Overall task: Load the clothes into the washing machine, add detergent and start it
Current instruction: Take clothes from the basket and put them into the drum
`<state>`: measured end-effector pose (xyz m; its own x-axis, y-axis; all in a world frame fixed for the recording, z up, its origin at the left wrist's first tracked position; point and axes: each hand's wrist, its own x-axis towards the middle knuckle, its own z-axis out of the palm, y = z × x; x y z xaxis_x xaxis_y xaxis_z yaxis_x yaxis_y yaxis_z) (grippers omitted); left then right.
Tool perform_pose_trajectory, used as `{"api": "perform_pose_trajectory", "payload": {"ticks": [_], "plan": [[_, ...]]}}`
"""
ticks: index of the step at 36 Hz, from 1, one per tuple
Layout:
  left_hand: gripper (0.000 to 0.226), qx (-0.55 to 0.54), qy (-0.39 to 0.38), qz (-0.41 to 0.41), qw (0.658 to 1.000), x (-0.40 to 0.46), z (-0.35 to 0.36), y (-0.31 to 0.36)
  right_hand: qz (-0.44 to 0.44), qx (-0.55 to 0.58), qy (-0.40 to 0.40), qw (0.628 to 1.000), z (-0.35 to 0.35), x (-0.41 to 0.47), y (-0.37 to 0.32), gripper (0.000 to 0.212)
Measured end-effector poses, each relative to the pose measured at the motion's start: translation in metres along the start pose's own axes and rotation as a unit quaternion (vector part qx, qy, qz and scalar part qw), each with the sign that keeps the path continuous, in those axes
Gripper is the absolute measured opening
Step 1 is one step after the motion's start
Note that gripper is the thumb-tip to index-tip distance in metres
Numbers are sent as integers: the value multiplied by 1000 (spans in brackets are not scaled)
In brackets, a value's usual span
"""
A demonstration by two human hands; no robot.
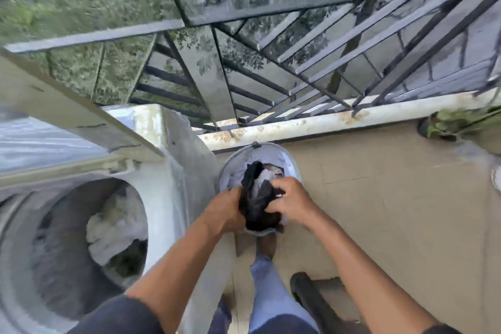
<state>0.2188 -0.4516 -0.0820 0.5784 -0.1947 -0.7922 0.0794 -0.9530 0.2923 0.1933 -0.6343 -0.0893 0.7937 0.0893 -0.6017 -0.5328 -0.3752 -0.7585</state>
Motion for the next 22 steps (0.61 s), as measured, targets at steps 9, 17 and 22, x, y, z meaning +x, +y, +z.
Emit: {"api": "perform_pose_trajectory", "payload": {"ticks": [9, 17, 22], "plan": [[107, -25, 60, 41, 997, -49, -8, -14, 28, 31, 17, 999, -3, -32, -38, 30], [110, -31, 60, 53, 996, -71, -16, -23, 53, 48, 80, 994, 22, -52, -48, 23], [107, -59, 62, 60, 994, -85, -19, -28, -5, 9, 109, 994, 21, -76, -67, 23]]}}
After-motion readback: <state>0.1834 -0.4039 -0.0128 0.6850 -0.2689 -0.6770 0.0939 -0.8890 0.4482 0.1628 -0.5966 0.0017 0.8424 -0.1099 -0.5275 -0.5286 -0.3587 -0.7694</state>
